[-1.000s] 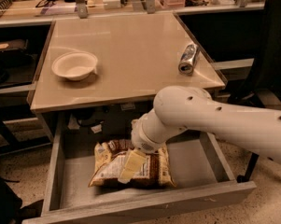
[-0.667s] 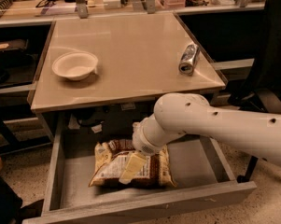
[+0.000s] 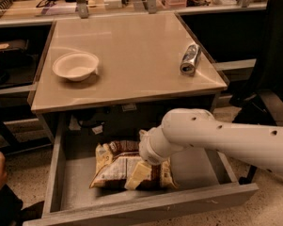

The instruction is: Pick brown chip bag from top drawer and place on counter

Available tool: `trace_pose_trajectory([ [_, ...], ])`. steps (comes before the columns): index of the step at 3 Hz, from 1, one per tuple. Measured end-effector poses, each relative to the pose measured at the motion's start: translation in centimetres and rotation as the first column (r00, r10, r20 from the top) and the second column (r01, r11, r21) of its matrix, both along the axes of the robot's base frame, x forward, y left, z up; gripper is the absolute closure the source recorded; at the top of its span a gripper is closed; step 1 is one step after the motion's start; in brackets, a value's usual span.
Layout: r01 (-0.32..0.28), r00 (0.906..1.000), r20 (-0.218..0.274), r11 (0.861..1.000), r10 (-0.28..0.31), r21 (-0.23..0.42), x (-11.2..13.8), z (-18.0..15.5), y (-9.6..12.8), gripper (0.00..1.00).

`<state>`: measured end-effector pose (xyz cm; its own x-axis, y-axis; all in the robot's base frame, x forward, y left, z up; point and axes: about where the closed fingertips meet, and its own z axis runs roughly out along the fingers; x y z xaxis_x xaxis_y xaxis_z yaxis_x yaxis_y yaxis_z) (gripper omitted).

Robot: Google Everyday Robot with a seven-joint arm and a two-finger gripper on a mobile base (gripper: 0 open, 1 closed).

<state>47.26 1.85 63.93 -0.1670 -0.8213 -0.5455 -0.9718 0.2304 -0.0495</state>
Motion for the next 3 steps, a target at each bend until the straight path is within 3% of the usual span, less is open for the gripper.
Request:
trace_pose_trajectory([
  [2,0.048,0.9978,-0.046,0.999,-0.048,0.016,-2.1,-3.6,-0.4,0.00],
  [3,0.049,0.9978,-0.046,0.999,-0.048,0.016,-2.2,-3.6,-0.3,0.19],
])
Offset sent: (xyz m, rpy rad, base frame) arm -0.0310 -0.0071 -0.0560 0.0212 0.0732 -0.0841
